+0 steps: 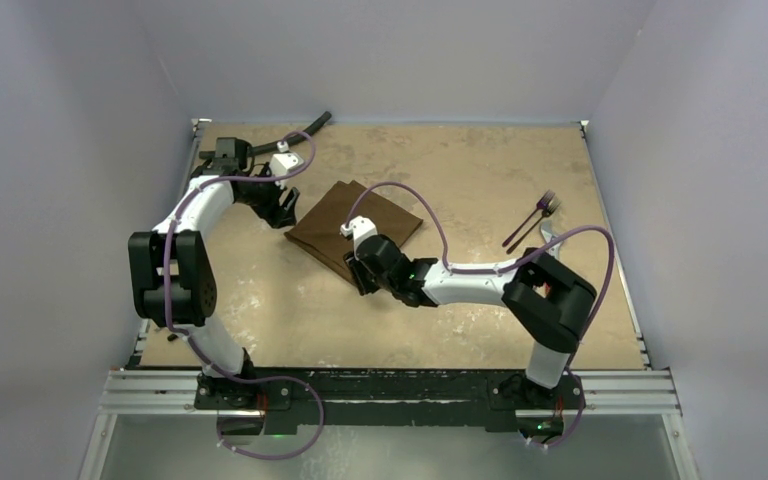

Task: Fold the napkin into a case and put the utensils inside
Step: Smooth out the lower triangle-folded napkin at the center of the board.

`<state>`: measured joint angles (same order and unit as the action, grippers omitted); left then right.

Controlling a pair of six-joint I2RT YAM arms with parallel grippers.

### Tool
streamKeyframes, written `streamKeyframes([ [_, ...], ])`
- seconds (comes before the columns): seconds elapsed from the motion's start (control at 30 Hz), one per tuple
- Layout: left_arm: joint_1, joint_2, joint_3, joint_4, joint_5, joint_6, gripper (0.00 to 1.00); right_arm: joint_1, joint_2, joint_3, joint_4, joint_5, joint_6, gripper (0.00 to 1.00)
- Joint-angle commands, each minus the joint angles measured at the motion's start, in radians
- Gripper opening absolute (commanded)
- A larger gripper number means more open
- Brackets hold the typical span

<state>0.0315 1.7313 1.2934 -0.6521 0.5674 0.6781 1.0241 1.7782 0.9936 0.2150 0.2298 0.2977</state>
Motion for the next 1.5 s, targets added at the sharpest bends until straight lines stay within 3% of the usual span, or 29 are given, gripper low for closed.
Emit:
streamKeyframes([
  [0.0,-0.007,-0.048,-0.013,0.012,0.017,0.033,0.66,-0.010,-0.036,0.000,0.007,-0.020,-0.018,0.41],
  [0.43,-0.013,-0.054,-0.016,0.000,0.005,0.054,0.66,-0.013,0.042,0.036,-0.012,0.008,-0.025,0.37],
  [0.9,-0.013,-0.059,-0.023,-0.014,0.003,0.075,0.65,-0.016,0.006,0.018,-0.005,-0.010,-0.034,0.00],
  [1.23,-0.024,-0.071,-0.040,-0.028,0.004,0.098,0.65,-0.015,-0.037,-0.001,-0.044,-0.035,-0.082,0.01],
  [1.47,-0.110,-0.102,-0.149,0.082,-0.006,0.081,0.65,-0.016,-0.059,-0.025,-0.053,-0.066,-0.091,0.09],
])
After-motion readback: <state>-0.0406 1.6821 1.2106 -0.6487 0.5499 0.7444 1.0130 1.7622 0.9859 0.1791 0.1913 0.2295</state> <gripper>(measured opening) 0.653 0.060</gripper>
